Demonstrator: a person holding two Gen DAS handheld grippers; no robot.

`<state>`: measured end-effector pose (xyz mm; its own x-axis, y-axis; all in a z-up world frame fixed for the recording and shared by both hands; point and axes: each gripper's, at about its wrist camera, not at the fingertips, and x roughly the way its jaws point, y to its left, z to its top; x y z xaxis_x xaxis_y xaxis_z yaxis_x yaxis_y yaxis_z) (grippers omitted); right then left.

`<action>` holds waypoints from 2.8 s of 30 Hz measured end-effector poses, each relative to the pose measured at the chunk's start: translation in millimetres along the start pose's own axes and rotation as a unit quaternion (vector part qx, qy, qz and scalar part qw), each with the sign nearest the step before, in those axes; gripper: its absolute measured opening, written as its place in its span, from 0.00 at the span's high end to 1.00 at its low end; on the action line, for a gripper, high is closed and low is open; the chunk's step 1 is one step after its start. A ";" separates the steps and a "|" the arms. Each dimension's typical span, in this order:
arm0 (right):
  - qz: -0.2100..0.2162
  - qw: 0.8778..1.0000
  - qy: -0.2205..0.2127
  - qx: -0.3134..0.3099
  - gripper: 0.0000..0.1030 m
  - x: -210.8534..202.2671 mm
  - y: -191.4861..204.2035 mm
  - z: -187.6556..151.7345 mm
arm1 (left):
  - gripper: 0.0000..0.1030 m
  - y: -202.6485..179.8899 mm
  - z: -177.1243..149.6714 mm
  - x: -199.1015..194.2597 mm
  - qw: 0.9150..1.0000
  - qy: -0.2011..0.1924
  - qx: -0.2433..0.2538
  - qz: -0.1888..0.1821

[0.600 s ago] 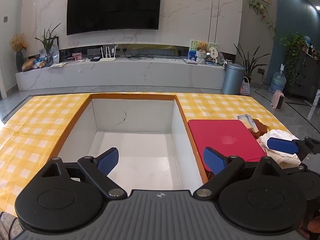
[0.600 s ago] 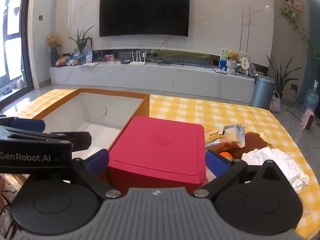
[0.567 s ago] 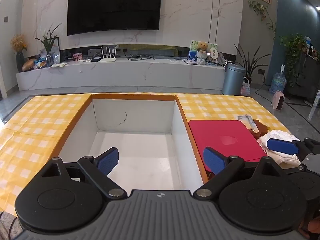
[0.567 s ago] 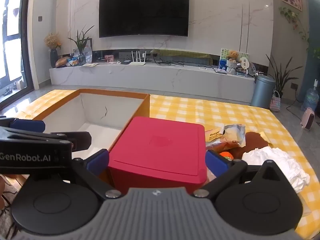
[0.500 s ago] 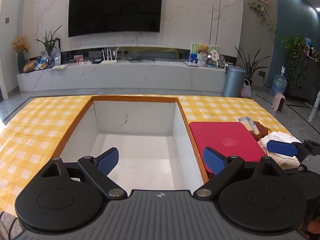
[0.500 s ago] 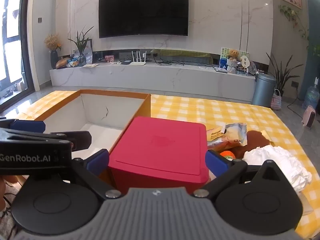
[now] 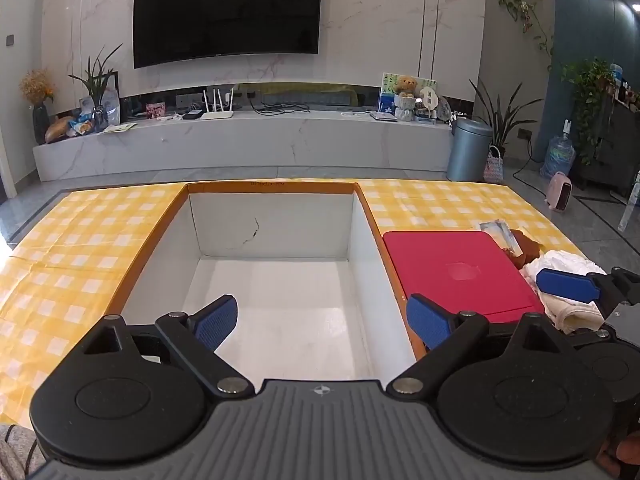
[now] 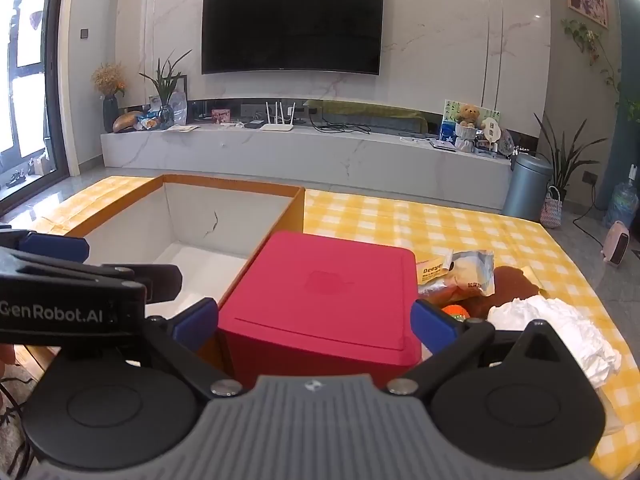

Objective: Organize soft objects

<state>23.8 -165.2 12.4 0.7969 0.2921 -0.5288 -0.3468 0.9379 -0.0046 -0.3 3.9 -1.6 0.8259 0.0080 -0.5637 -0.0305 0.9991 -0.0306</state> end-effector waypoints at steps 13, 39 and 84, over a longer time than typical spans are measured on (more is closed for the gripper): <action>-0.001 1.000 0.007 0.001 0.03 1.7 0.4 0.0 | 0.00 -0.3 -0.7 2.3 1.000 0.009 0.002 0.004; -0.003 1.000 0.014 -0.001 0.03 4.2 0.2 0.5 | 0.00 -1.6 0.1 5.4 1.000 0.024 -0.003 0.006; -0.072 0.995 -0.044 -0.057 0.03 -36.9 -11.3 18.1 | 0.00 -24.7 17.4 -28.1 0.999 -0.023 0.007 -0.031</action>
<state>7.2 -183.2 47.3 0.8810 0.1753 -0.4394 -0.2753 0.9453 -0.1749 -13.0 -20.2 29.4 0.8510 -0.0527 -0.5225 0.0290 0.9981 -0.0535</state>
